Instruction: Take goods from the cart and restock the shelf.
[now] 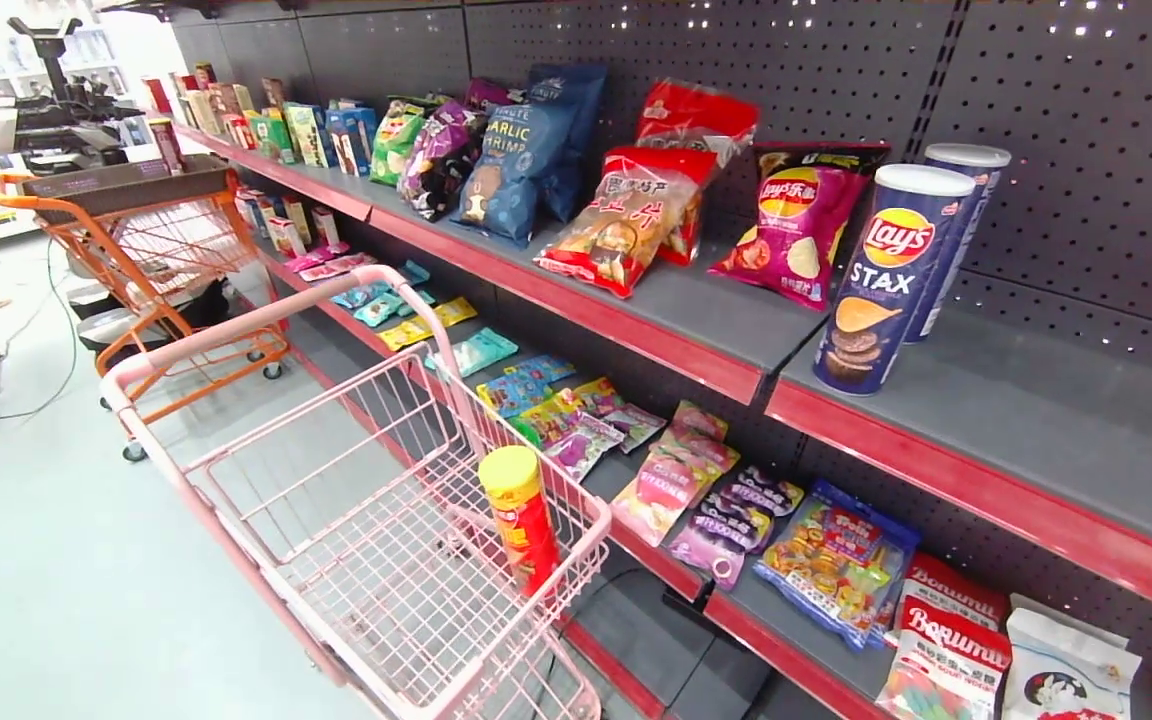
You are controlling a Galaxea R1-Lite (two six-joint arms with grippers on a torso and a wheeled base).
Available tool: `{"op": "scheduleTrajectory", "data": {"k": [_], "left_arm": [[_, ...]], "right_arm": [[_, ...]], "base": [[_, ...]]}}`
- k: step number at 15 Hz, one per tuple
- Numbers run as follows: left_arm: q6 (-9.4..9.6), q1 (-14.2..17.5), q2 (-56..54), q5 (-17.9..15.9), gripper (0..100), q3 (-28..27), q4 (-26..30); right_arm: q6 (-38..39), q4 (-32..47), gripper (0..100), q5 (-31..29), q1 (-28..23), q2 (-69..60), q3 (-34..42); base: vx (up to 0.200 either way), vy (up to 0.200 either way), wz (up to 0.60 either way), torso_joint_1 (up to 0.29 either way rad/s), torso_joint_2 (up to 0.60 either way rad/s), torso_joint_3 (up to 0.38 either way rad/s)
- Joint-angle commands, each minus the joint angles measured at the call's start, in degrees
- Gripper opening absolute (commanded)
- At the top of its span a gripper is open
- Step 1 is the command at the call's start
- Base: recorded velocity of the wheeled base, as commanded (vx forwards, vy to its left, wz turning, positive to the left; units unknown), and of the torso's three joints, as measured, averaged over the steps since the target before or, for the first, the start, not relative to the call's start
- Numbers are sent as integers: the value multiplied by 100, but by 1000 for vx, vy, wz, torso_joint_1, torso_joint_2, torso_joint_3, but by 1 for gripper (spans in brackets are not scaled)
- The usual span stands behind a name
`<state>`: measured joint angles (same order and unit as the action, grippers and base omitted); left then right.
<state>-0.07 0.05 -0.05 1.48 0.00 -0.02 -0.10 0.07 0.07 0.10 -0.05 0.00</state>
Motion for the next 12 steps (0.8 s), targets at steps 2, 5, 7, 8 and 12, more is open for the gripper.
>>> {"op": "scheduleTrajectory", "data": {"k": [2, 5, 7, 8, 12], "left_arm": [[-10, 4, 5, 2, 100, 0, 2], [-1, 4, 5, 2, 100, 0, 11], [-1, 4, 5, 2, 100, 0, 11], [7, 4, 5, -7, 100, 0, 11], [51, 4, 5, -200, 100, -97, -59]], "right_arm": [[1, 1, 100, 1, -1, 5, 0], [1, 1, 100, 1, -1, 5, 0], [-8, 1, 100, 1, -1, 5, 0], [-8, 1, 100, -7, -1, 5, 0], [-17, 10, 100, -7, -1, 5, 0]], "base": [[0, 0, 0, -193, 486, 305], [0, 0, 0, -199, 549, 341], [0, 0, 0, -195, 552, 352], [0, 0, 0, -183, 530, 349], [0, 0, 0, -98, 309, 206]]}}
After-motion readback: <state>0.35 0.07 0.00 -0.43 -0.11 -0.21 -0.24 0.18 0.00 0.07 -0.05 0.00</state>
